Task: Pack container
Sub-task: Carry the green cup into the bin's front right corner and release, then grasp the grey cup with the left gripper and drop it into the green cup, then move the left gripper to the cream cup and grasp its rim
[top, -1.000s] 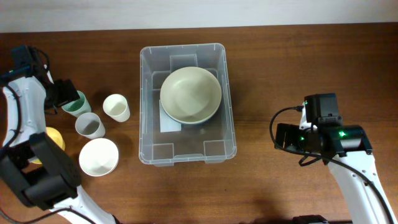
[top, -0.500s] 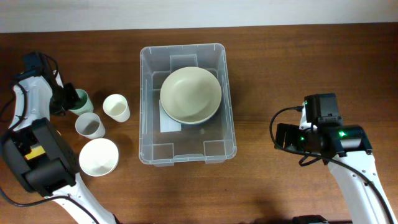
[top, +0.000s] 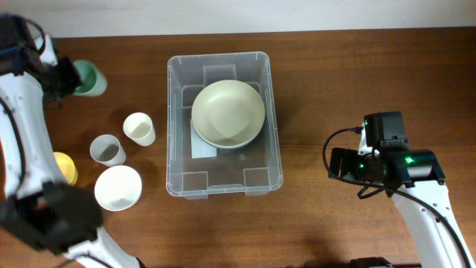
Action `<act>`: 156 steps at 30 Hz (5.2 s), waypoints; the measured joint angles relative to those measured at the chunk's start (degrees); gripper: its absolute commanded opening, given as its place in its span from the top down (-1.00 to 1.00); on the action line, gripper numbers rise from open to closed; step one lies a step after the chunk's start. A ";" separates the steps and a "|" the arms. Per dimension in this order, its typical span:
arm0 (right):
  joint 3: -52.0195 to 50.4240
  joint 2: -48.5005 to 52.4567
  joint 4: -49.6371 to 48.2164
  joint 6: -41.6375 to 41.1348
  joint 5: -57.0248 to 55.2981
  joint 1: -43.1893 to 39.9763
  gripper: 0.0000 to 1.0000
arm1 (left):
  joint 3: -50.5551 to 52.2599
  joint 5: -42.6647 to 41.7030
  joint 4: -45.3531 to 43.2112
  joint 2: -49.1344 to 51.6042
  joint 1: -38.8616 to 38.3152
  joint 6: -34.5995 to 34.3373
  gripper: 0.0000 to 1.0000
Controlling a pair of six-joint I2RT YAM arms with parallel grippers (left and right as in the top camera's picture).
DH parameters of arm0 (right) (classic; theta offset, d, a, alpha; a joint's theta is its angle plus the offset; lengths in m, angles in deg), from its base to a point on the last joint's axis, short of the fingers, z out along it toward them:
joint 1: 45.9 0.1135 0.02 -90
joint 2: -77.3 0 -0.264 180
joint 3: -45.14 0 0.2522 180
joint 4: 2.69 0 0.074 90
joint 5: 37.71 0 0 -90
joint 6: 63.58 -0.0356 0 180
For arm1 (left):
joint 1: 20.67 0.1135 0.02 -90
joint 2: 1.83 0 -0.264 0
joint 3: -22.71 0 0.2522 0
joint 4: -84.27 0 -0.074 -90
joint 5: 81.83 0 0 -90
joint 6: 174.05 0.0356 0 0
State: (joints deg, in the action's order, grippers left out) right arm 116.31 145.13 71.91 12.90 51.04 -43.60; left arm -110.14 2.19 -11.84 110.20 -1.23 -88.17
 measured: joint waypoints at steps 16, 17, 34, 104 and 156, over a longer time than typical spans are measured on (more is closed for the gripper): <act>0.00 0.00 0.55 0.00 -0.20 0.00 -0.98 | 4.55 -2.56 15.98 -12.33 -40.54 0.00 0.99; 0.00 0.00 0.83 0.02 -0.17 0.00 -0.98 | 6.95 -2.62 13.29 -12.22 -42.95 -0.48 0.99; 0.00 0.00 1.90 0.00 -0.17 0.00 -0.98 | 38.93 -1.86 -14.91 -11.74 -58.07 -19.23 0.99; 0.00 0.00 1.84 -0.02 -0.17 0.00 -0.98 | 26.10 8.31 -1.79 -9.33 2.21 -11.04 0.99; 0.00 0.00 1.57 -0.02 -0.20 0.00 -0.98 | 20.98 8.17 2.75 -19.43 -31.98 -15.65 -0.45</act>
State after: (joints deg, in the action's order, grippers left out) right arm 116.31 145.13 73.48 12.88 50.84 -43.60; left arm -89.16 10.36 -9.08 90.77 -33.20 -103.82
